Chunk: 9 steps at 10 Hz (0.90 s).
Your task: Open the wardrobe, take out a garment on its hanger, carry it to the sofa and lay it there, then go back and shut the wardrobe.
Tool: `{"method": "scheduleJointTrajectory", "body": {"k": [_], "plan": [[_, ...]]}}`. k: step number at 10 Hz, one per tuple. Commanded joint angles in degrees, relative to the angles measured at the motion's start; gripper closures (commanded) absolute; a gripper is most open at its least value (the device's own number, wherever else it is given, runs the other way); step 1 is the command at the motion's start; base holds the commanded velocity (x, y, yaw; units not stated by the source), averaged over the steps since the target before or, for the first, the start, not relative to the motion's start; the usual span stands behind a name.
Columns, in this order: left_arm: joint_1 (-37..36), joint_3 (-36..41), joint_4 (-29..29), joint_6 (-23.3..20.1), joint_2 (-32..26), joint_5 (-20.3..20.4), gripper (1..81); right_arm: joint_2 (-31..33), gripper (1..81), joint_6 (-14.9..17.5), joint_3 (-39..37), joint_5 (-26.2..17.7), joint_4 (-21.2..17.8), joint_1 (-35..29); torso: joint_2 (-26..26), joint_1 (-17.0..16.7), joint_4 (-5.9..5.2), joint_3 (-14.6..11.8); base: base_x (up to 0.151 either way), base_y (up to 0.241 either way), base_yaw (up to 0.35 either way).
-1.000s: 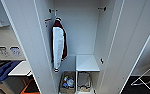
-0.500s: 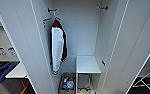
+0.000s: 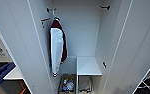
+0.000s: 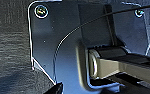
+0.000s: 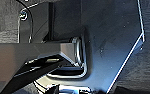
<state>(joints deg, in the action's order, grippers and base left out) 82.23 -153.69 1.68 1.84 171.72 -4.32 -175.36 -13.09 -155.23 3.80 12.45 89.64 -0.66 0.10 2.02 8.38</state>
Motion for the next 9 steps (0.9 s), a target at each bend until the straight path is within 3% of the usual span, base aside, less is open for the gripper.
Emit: {"method": "scheduleJointTrajectory", "body": {"k": [1, 5, 7, 9], "plan": [[-2.2, 0.32, -0.72, 0.27, -0.23, -3.77, 1.0, -0.11, 1.0, 0.08, 0.11, -3.1, 0.39, -1.69, 0.0, 0.0, 0.0, 0.0, 0.0, 0.0, 0.0], [-2.81, 0.49, 0.16, -0.17, 0.47, -4.3, 1.0, 2.97, 1.0, 0.0, 2.93, -2.05, -0.14, -2.04, 0.02, 0.0, 0.0, 0.0, 0.0, 0.0, 0.0], [-3.78, 2.16, 0.16, -0.35, -1.99, -3.95, 1.0, 9.3, 1.0, 0.0, 11.63, -2.05, 0.12, -3.27, 0.02, 0.0, 0.0, 0.0, 0.0, 0.0, 0.0], [-4.22, 12.31, -0.36, -0.35, -9.25, -3.34, 1.0, 19.37, 1.0, -0.09, 24.86, -1.87, -0.23, -5.55, 0.05, 0.0, 0.0, 0.0, 0.0, 0.0, 0.0]]}}
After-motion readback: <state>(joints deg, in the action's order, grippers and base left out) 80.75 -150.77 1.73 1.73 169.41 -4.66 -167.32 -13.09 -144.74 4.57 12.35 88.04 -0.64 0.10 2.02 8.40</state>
